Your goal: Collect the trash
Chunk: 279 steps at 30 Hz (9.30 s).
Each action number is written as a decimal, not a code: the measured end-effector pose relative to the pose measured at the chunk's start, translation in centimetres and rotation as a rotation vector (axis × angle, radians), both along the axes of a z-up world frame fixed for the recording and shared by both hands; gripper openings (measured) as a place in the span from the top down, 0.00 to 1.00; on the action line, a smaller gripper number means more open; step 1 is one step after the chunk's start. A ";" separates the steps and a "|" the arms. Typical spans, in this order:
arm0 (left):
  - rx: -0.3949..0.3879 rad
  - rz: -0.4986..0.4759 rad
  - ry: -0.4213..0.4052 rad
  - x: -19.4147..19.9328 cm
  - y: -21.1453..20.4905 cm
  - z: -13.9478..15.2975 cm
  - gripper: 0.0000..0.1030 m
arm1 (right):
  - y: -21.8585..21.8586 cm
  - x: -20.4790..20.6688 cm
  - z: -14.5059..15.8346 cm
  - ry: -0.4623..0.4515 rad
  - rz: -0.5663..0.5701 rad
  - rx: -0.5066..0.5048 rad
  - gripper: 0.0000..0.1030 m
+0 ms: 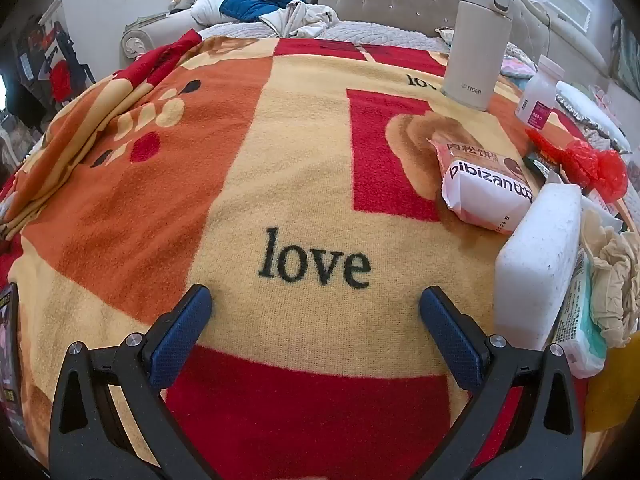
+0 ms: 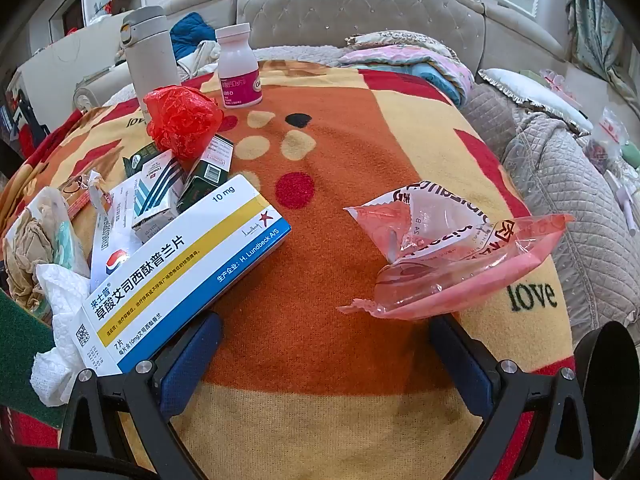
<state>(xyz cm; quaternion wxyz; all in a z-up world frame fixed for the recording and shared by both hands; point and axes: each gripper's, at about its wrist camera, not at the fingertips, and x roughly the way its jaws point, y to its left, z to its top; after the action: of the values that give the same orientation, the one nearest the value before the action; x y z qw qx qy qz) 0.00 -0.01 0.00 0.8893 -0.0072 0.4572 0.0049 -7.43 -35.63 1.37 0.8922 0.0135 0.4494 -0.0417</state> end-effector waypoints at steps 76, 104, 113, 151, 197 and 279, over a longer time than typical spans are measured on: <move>-0.017 -0.118 -0.358 -13.4 -8.3 13.7 0.00 | 3.6 -11.1 14.2 -0.339 -0.136 0.023 0.00; -0.065 -0.147 -0.226 -13.1 -10.5 11.1 0.00 | 3.9 -11.7 12.3 -0.334 -0.057 0.034 0.00; -0.051 -0.132 -0.241 -13.1 -10.5 11.4 0.00 | 3.7 -11.6 11.9 -0.314 -0.042 0.050 0.00; -0.162 -0.268 -0.147 -13.8 -11.0 10.4 0.00 | 3.1 -5.2 6.6 -0.075 0.002 0.082 0.00; -0.303 -0.438 -0.059 -12.9 -19.0 11.6 0.78 | -1.7 -7.1 5.4 -0.003 0.077 0.123 0.56; -0.174 -0.583 -0.032 -14.6 -33.7 8.4 0.48 | -17.2 -15.7 3.3 0.020 -0.242 0.180 0.29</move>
<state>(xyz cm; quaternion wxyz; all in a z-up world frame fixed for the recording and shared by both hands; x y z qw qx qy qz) -14.64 -33.70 8.35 0.8563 0.0482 0.4247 -0.2899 -23.13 -52.80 4.63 0.8714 0.1469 0.4553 -0.1088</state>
